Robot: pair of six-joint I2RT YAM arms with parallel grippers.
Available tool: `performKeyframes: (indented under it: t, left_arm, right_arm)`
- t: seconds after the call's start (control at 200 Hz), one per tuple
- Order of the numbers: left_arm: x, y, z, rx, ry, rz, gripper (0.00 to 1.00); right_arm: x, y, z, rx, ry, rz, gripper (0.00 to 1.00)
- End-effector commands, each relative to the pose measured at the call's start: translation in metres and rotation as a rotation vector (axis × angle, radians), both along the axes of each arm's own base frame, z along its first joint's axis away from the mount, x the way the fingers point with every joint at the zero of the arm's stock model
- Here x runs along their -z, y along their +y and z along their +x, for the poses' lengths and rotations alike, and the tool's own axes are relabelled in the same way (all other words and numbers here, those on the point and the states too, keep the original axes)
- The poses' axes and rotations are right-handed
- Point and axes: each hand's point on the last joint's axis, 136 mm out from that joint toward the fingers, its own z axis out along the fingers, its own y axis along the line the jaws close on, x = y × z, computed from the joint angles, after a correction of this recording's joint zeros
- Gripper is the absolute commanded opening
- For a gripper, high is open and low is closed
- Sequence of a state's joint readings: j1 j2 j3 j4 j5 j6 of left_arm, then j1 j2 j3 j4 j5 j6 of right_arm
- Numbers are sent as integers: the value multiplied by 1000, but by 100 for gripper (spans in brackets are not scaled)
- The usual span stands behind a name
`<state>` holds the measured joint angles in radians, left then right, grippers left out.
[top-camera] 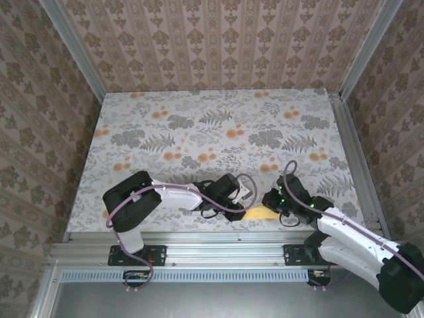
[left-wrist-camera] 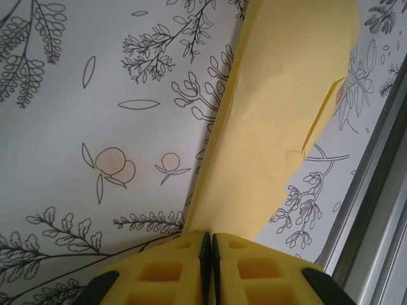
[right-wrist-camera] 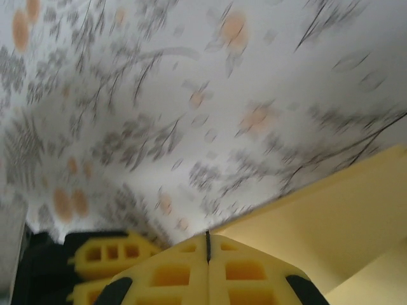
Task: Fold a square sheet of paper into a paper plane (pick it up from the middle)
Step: Fold the wing for the fifth time at the center of the table.
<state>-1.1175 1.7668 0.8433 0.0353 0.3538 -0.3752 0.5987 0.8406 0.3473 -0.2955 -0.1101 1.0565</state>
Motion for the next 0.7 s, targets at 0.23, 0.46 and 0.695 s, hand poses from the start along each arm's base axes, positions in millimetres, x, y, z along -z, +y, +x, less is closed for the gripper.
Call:
performKeyframes:
  t: [0.23,0.46,0.695]
  left_arm:
    - [44,44,-16,-32,91,184,15]
    - [43,42,-15,-35,94,170,15]
    - [40,39,-14,-29,91,165,15]
  right_arm:
    - [15,37,-2,71,-56,88,0]
    - [25,29,3,98,-160,56,0]
    - [47,17,-2,77,-144,-34,0]
